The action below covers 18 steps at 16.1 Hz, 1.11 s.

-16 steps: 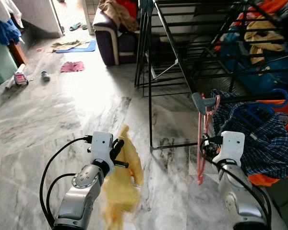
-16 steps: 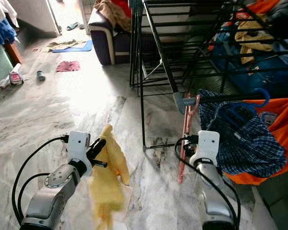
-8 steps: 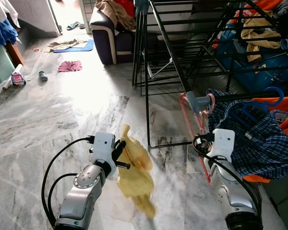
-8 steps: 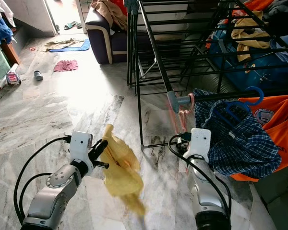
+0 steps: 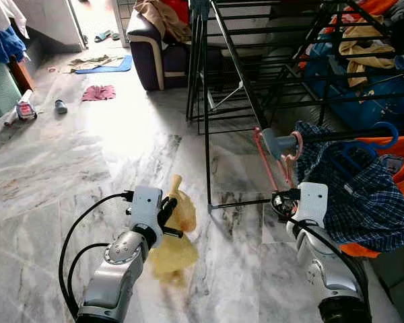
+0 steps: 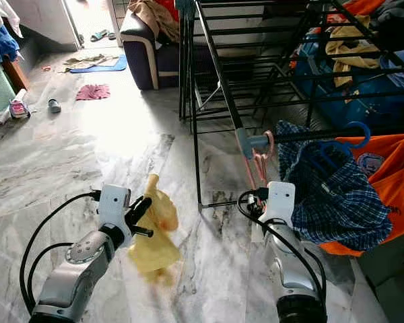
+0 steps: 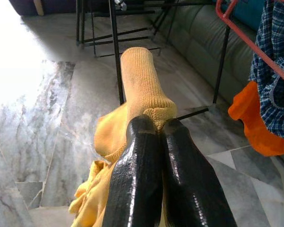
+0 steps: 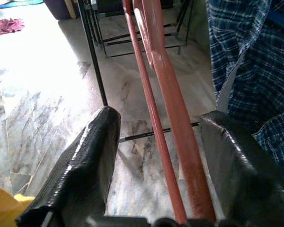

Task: Hang hanger

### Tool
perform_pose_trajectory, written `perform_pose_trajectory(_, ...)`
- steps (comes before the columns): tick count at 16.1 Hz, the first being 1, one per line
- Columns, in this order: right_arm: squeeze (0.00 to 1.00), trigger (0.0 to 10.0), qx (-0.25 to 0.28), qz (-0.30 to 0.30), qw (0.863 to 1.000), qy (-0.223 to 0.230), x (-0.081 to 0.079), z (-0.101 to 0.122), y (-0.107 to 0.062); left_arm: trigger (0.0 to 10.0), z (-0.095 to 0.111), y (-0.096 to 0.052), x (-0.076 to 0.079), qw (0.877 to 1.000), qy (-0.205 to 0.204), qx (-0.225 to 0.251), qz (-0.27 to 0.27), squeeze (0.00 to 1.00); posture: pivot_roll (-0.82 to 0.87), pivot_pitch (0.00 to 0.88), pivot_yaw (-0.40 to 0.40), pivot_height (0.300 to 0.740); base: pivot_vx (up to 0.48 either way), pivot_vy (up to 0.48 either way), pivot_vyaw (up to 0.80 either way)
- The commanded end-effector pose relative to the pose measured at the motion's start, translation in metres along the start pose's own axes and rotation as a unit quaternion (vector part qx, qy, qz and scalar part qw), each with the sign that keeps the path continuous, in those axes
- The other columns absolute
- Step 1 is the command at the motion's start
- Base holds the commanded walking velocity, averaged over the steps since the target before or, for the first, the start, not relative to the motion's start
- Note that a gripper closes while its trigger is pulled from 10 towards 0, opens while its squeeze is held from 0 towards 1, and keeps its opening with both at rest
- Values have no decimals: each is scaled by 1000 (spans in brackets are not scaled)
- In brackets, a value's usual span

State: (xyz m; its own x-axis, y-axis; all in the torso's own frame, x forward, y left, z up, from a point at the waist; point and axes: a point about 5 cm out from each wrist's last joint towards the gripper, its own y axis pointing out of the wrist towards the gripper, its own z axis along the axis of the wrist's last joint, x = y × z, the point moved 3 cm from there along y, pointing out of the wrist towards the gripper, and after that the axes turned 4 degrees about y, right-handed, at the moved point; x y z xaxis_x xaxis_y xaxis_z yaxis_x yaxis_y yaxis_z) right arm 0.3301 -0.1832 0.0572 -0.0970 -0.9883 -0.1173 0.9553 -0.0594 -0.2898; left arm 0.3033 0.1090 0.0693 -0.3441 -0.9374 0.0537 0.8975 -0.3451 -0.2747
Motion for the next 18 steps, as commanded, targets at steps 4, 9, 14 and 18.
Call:
perform_pose_trajectory(4,0,0,-7,4,1000,4,3,1,0,10000,7,3,2,1000,16,4,-9,0,-7,42,-26,740,0,0,0)
perform_pose_trajectory(9,0,0,-8,4,1000,5,2,0,0,10000,5,4,2,1000,23,-2,-11,0,-6,39,-26,740,0,0,0)
perform_pose_trajectory(14,0,0,-9,3,1000,5,2,-1,-1,10000,3,3,1,1000,27,-7,-8,0,-1,37,-28,740,0,0,0)
perform_pose_trajectory(18,0,0,-9,0,1000,3,3,-1,-1,10000,2,3,1,999,29,-10,-7,0,-2,37,-29,740,0,0,0)
